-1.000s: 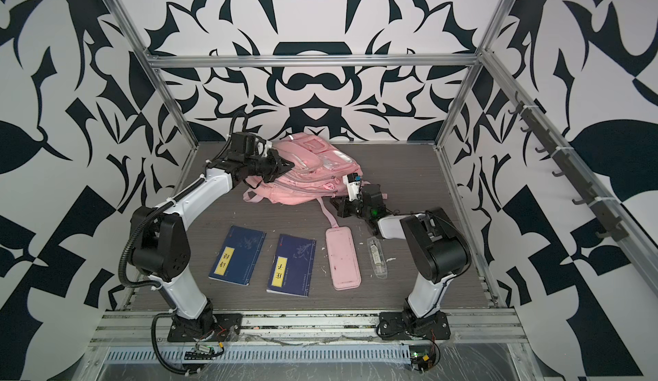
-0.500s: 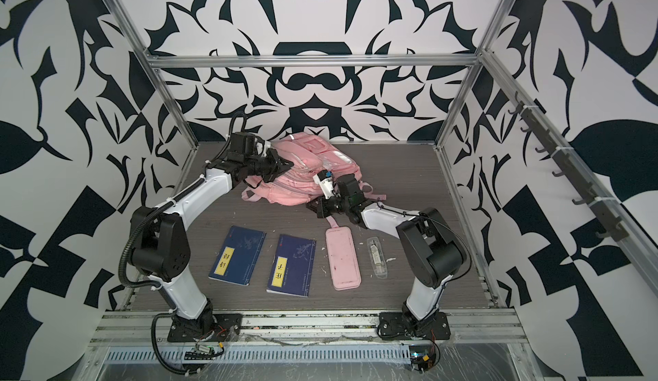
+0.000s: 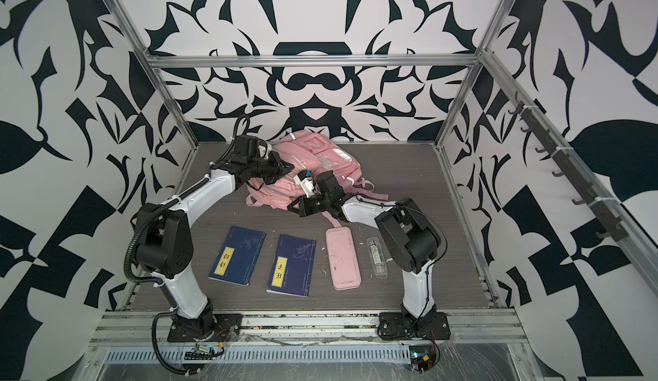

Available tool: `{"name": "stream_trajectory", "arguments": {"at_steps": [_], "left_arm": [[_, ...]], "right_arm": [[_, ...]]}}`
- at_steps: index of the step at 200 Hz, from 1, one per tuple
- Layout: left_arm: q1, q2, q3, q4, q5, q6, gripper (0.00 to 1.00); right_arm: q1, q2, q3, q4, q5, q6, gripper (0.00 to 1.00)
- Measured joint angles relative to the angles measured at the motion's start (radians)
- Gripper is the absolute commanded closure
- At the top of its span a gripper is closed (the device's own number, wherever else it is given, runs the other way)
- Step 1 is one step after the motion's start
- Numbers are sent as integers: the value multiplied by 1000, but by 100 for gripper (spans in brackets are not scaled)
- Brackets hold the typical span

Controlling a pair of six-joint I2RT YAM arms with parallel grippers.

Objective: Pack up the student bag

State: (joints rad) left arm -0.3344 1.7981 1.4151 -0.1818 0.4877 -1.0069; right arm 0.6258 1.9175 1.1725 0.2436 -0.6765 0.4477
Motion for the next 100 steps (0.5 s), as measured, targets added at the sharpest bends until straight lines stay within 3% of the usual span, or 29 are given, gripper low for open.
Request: {"name": "stream_trajectory", "arguments": {"at_steps": [30, 48, 100], "left_arm": [[-4, 0, 23, -81, -41, 108, 55], [-5, 0, 70, -158, -85, 187, 45], [-2, 32, 214, -341, -212, 391, 43]], "right_arm": [[-38, -55, -80, -15, 0, 9, 100], [-80, -106, -151, -48, 1, 9, 100], [-205, -220, -211, -208, 3, -48, 100]]}}
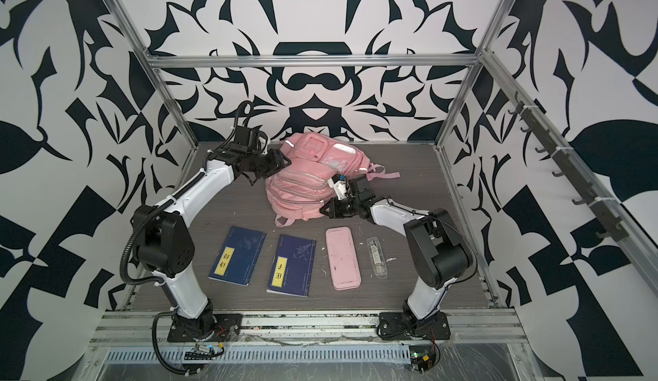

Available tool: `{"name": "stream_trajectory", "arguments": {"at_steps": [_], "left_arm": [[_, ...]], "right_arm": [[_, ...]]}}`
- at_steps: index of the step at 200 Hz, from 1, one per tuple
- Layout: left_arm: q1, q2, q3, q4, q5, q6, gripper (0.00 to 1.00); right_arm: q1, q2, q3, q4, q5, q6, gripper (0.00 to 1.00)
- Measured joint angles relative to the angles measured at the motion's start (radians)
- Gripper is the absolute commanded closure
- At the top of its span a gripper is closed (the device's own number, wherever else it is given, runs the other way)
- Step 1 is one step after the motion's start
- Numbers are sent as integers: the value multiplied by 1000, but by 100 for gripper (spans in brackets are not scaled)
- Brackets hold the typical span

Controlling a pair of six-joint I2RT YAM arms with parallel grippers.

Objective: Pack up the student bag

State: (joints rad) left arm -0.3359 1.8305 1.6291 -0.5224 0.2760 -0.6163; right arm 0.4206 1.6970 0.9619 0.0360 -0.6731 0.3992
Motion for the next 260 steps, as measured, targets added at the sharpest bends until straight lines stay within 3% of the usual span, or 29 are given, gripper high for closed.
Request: {"name": "stream_trajectory", "arguments": {"at_steps": [32, 91, 120, 199, 260], "left_arm": [[0, 127, 122, -83, -38, 95, 43], [0, 296, 164, -166, -74, 154, 45], [0, 304, 164, -165, -70, 153, 49], [12, 282, 128, -139, -140, 153, 47], [18, 284, 128, -113, -101, 140, 54]], "right_arm": [[-27, -14, 7, -108, 5, -58, 100], [-29, -10, 34, -213, 8, -122, 100], [-27, 3, 38, -229, 4, -134, 100], [-11, 31, 56, -256, 3, -155, 100], [36, 82, 96, -266, -6, -166, 100]]}}
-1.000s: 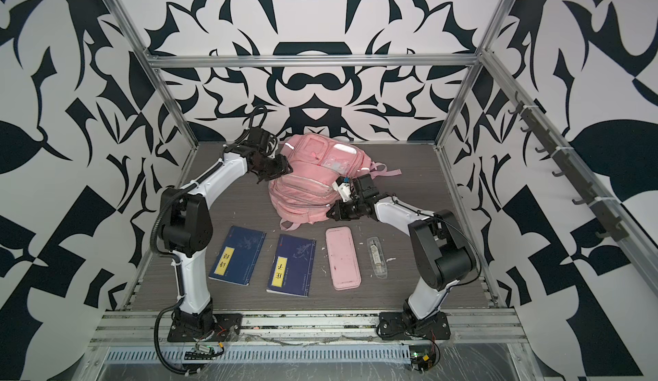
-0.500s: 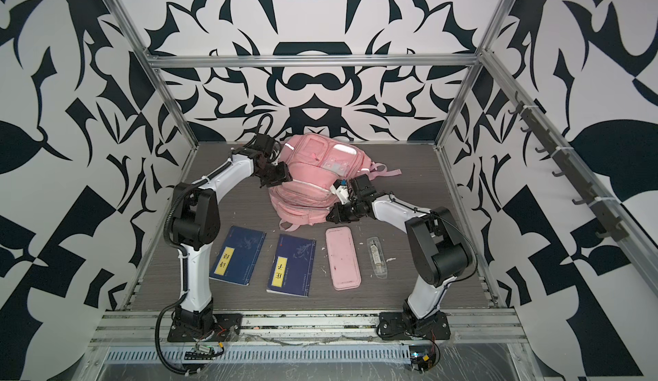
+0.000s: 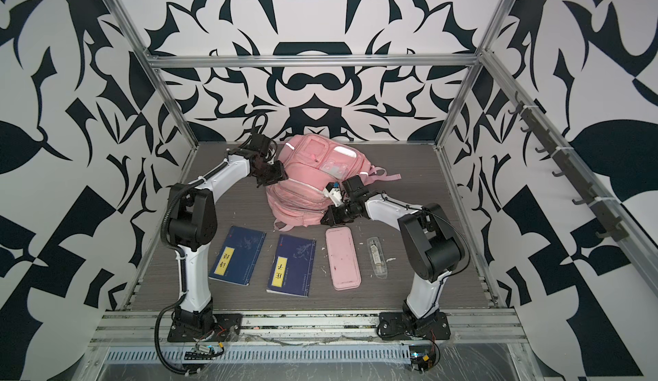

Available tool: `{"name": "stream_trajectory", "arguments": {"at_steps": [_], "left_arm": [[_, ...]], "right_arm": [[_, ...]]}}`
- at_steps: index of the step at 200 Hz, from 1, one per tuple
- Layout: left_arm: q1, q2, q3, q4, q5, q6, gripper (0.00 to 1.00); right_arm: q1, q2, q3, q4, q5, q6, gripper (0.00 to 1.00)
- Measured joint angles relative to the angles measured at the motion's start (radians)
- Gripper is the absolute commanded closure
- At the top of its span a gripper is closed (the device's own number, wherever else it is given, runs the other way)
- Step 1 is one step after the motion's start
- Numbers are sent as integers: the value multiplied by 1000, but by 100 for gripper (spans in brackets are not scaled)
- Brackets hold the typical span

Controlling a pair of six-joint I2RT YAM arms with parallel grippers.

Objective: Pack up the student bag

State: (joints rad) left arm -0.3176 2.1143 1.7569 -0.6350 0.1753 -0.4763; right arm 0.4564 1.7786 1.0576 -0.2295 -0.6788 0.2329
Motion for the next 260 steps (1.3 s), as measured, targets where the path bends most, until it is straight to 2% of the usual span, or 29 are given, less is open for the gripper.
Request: {"name": "stream_trajectory", "arguments": {"at_steps": [40, 97, 142, 159, 205, 260], "left_arm": [[8, 8, -4, 13, 25, -11, 61], [11, 8, -13, 18, 14, -11, 56], [18, 14, -56, 31, 31, -10, 57], [19, 22, -56, 45, 55, -17, 63], [35, 23, -89, 118, 128, -72, 100], [37, -20, -194, 255, 214, -166, 100]], "right_arm": [[3, 14, 25, -16, -1, -3, 100], [15, 29, 49, -37, -2, -9, 100], [23, 31, 51, -39, -4, -12, 100], [34, 43, 64, -42, -7, -13, 100], [84, 110, 125, -57, -17, -15, 100], [163, 208, 261, -74, -36, 2, 100]]}}
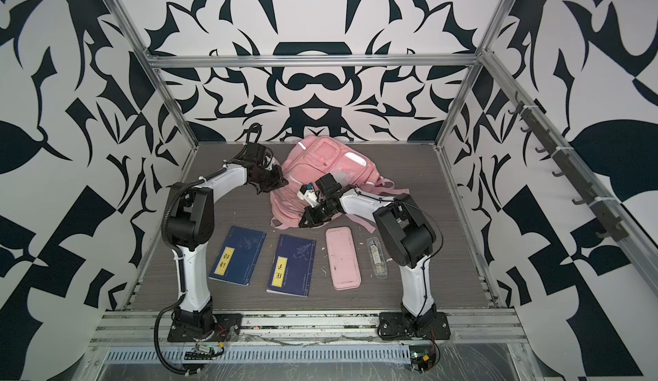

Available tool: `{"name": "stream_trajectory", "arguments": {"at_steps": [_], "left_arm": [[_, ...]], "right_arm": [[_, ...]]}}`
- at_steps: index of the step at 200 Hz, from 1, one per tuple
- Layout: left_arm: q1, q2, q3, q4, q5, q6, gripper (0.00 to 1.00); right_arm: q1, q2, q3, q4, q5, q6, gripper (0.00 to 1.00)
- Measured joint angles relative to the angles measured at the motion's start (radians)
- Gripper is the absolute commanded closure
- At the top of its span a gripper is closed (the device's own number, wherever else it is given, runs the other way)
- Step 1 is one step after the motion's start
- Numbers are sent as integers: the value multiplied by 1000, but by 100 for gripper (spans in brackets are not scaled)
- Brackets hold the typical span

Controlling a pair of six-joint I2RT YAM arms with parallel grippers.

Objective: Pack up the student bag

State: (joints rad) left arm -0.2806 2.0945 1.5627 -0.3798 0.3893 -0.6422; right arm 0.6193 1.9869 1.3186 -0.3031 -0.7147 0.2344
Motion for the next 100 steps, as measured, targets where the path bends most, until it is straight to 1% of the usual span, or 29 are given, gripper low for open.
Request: {"name": "stream_trajectory", "arguments": {"at_steps": [47, 100], "left_arm": [[17, -43, -44, 70, 41, -69, 100], [51, -66, -87, 136, 69, -131, 100]], "right_arm": [[42, 81, 151, -6, -23, 58, 100], [89, 256, 386, -5, -31, 134, 100]]}}
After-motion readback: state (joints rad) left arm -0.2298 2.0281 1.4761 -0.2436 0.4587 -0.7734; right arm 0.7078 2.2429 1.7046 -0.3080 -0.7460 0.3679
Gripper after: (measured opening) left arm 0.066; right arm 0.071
